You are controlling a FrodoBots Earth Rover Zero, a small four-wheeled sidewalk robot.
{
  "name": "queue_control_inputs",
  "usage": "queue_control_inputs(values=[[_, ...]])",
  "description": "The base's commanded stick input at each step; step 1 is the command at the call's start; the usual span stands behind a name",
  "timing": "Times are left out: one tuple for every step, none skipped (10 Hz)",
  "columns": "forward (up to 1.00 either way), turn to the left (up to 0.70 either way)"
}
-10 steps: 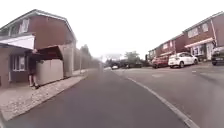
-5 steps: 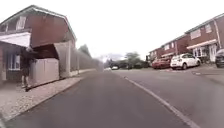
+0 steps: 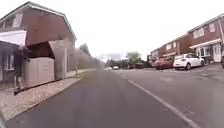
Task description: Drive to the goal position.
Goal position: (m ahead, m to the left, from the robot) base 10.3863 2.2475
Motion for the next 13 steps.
queue_control_inputs(values=[[1.0,0.0],[1.0,0.0],[1.0,0.0],[1.0,0.0],[1.0,0.0],[1.0,0.0],[1.0,0.0],[1.0,0.0],[1.0,0.0],[1.0,0.0],[1.0,0.0],[1.0,0.0],[1.0,0.0]])
